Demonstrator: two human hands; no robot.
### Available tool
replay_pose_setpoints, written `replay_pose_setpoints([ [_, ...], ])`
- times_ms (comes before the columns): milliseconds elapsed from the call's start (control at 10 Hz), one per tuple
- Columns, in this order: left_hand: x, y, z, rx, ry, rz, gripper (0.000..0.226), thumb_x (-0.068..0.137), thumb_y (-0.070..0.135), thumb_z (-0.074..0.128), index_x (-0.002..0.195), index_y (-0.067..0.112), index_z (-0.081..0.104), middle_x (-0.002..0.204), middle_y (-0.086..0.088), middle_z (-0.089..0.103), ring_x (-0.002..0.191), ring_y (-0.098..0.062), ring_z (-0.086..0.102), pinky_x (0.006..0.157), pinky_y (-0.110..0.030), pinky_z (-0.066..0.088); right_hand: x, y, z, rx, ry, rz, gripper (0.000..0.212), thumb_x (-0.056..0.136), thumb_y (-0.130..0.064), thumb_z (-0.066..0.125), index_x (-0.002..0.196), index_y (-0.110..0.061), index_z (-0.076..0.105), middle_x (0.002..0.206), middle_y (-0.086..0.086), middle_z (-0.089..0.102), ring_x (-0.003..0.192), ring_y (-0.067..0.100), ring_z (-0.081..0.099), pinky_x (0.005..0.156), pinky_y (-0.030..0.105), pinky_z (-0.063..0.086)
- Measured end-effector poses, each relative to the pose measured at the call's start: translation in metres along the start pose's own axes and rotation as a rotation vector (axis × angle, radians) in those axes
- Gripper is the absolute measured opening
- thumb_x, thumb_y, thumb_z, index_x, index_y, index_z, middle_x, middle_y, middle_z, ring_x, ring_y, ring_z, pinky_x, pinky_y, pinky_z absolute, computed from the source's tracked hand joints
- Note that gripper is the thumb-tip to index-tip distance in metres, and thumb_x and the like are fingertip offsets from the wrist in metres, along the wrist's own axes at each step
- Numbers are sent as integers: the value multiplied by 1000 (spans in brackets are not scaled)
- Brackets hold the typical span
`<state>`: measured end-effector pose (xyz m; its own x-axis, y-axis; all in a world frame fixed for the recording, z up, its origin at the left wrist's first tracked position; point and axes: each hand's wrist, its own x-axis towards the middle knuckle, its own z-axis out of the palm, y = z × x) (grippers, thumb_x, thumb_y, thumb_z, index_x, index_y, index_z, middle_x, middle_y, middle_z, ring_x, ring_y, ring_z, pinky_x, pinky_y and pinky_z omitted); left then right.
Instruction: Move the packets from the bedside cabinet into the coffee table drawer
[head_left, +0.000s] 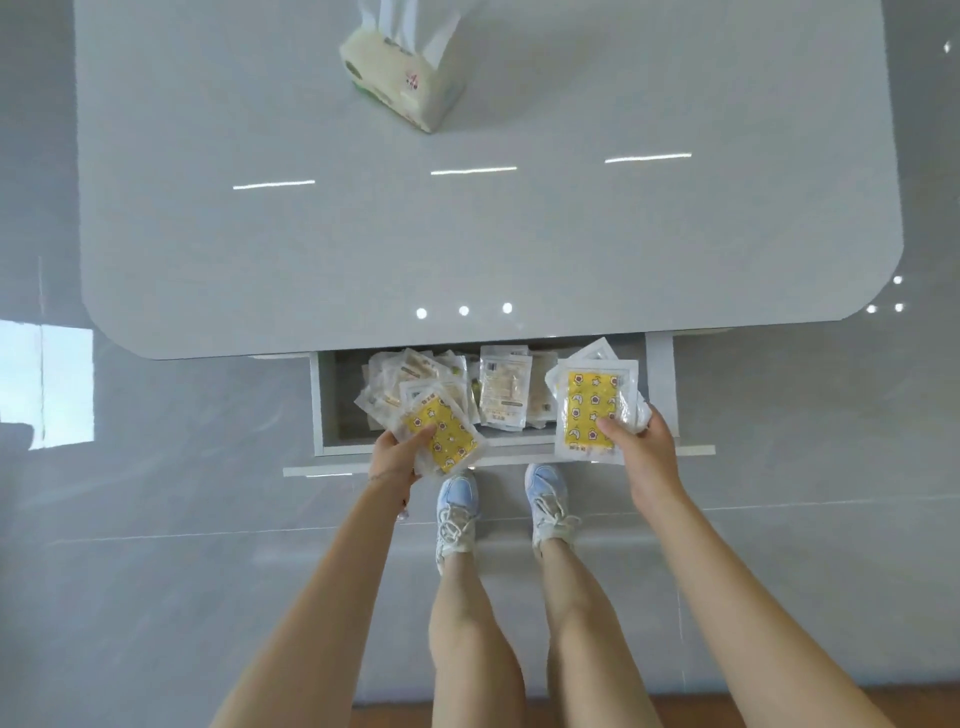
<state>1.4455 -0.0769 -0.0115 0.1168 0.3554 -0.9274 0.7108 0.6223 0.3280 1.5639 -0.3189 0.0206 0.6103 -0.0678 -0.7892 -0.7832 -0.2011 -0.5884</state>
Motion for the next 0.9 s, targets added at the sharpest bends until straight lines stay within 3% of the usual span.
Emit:
replay_pose_setpoints([
  [100,51,-4,11,73,44,53,32,77,25,77,102,15,58,106,-5,65,102,-27,62,99,-47,46,50,22,20,-89,-11,12,38,83,-3,69,118,-11,56,110,7,66,96,20,65,75,26,50],
  [200,95,-4,29,182,81,124,34,81,23,73,108,12,55,101,-4,61,95,-23,59,87,-37,48,96,42,45,-169,-56,2,32,84,-7,69,113,-15,57,101,0,66,92,17,63,70,25,47],
  [300,129,-6,41,284,130,187,26,83,20,69,101,7,55,93,-8,60,87,-24,57,78,-36,49,130,59,68,-209,-113,31,31,83,-9,72,110,-14,59,98,0,67,87,14,64,65,22,46],
  [400,149,-8,46,340,179,228,24,83,23,69,95,8,55,88,-8,61,82,-23,57,77,-38,51,152,73,85,-226,-73,63,32,79,-8,74,109,-10,62,102,4,69,89,19,66,71,30,53],
  [500,155,-9,49,366,244,262,28,83,27,69,101,11,54,93,-4,60,82,-20,56,72,-32,48,159,81,94,-283,-20,94,25,79,-9,75,100,-9,62,102,10,68,87,25,65,71,32,52],
  [700,145,-6,56,403,285,322,57,83,24,70,132,13,43,135,-5,49,100,-15,53,64,-14,41,151,84,103,-451,68,75,29,81,-18,74,106,-7,65,100,7,68,81,20,60,63,25,45],
  [800,133,-4,50,525,340,348,65,80,27,73,135,19,38,136,-7,43,113,-25,49,80,-28,43,142,83,103,-554,71,19,37,81,-19,74,113,-7,59,106,6,66,84,19,58,57,24,42],
  [900,119,-3,42,602,363,408,65,82,30,69,138,22,36,137,-9,41,121,-28,46,93,-41,42,129,80,103,-641,133,-87,58,79,-29,76,128,-11,50,125,7,58,110,26,56,87,39,49],
])
